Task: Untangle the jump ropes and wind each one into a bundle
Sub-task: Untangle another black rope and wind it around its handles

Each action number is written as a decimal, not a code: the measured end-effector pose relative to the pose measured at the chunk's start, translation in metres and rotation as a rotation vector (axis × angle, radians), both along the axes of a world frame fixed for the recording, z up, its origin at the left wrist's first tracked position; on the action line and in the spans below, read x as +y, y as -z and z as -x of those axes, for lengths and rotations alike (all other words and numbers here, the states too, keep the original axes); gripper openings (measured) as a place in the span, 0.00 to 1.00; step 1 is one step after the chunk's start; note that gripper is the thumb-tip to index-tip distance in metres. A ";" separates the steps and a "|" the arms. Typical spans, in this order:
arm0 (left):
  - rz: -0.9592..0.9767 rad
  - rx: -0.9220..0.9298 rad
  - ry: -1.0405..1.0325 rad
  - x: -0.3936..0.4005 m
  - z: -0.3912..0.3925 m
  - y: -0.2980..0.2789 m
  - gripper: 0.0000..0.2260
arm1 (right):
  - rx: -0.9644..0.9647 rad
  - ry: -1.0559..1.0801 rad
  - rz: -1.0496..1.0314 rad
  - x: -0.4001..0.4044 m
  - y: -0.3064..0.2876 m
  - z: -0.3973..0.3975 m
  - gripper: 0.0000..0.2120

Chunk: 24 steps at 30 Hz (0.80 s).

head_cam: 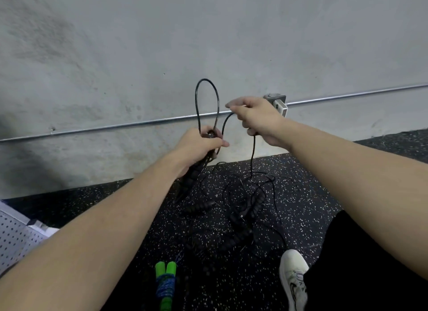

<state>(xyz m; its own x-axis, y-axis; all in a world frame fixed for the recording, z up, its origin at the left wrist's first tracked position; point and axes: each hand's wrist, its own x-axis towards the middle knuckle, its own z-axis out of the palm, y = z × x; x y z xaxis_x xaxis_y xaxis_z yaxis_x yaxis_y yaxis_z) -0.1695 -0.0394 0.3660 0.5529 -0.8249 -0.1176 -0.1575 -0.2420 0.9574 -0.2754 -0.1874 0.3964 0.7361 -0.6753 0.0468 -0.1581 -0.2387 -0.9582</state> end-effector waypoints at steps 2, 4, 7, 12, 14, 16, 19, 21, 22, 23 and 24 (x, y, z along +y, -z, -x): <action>0.040 0.059 0.036 -0.004 0.010 0.006 0.08 | -0.067 -0.009 -0.090 0.003 -0.001 -0.003 0.06; 0.070 0.096 0.069 -0.009 0.020 0.010 0.08 | -0.176 0.000 -0.235 0.006 -0.006 -0.006 0.05; 0.079 0.034 0.111 -0.015 0.029 0.017 0.10 | -0.286 0.010 -0.411 0.010 -0.010 -0.008 0.04; 0.259 0.182 -0.061 -0.023 0.030 0.013 0.11 | -0.244 0.113 -0.461 0.000 -0.005 -0.003 0.10; 0.360 0.309 -0.122 -0.025 0.026 0.004 0.11 | 0.032 0.080 -0.182 -0.007 0.007 0.010 0.11; 0.422 0.391 -0.171 -0.024 0.021 -0.004 0.11 | 0.297 -0.046 0.037 -0.008 0.022 0.023 0.12; 0.508 0.502 -0.230 -0.024 0.012 -0.013 0.10 | 0.417 -0.128 0.106 -0.012 0.030 0.032 0.20; 0.560 0.591 -0.241 -0.023 0.007 -0.019 0.10 | 0.566 -0.254 0.242 -0.013 0.031 0.036 0.25; 0.578 0.624 -0.241 -0.023 0.006 -0.021 0.10 | 0.649 -0.332 0.315 -0.012 0.033 0.038 0.28; 0.592 0.645 -0.239 -0.022 0.005 -0.023 0.09 | 0.709 -0.399 0.376 -0.011 0.036 0.038 0.28; 0.604 0.661 -0.233 -0.022 0.004 -0.025 0.09 | 0.732 -0.434 0.416 -0.012 0.041 0.037 0.24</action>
